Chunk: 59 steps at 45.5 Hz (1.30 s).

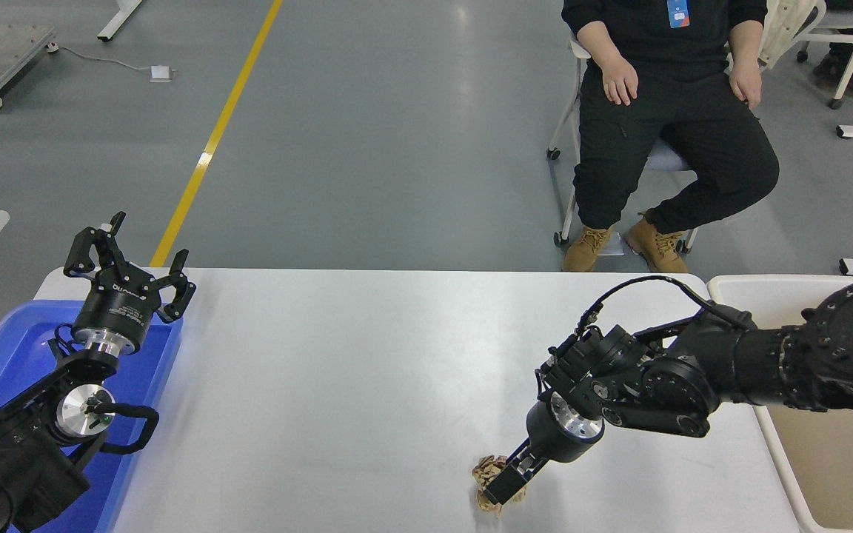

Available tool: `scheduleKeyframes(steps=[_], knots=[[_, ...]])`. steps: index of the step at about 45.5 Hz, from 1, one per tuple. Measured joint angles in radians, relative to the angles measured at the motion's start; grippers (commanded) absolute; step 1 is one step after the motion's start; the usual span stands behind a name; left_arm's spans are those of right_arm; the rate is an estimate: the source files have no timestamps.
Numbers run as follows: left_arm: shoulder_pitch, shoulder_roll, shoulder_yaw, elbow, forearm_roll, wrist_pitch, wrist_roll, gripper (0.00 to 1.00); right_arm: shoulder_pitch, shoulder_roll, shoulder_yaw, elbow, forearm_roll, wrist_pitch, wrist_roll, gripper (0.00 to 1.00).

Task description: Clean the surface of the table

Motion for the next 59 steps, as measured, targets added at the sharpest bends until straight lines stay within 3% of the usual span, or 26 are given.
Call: scheduleKeyframes(steps=[5,8,14,17,19,41,59], knots=[[0.000,0.000,0.000,0.000,0.000,0.000,0.000,1.00,-0.011,0.000,0.000,-0.006,0.000,-0.017,0.001,0.83],[0.000,0.000,0.000,0.000,0.000,0.000,0.000,1.00,-0.017,0.000,0.000,-0.009,0.000,-0.026,0.002,0.75],[0.000,0.000,0.000,0.000,0.000,0.000,0.000,1.00,-0.032,0.000,-0.002,-0.028,0.000,-0.048,0.003,0.42],[0.000,0.000,0.000,0.000,0.000,0.000,0.000,1.00,-0.038,0.000,-0.002,-0.044,0.000,-0.057,0.004,0.11],[0.000,0.000,0.000,0.000,0.000,0.000,0.000,1.00,-0.041,0.000,-0.003,-0.053,0.001,-0.061,0.004,0.00],[0.000,0.000,0.000,0.000,0.000,0.000,0.000,1.00,-0.041,-0.016,-0.007,-0.103,0.037,-0.071,0.007,0.00],[0.000,0.001,0.000,0.000,0.000,0.000,0.000,1.00,0.080,-0.150,0.130,0.001,0.103,-0.033,0.078,0.00]])
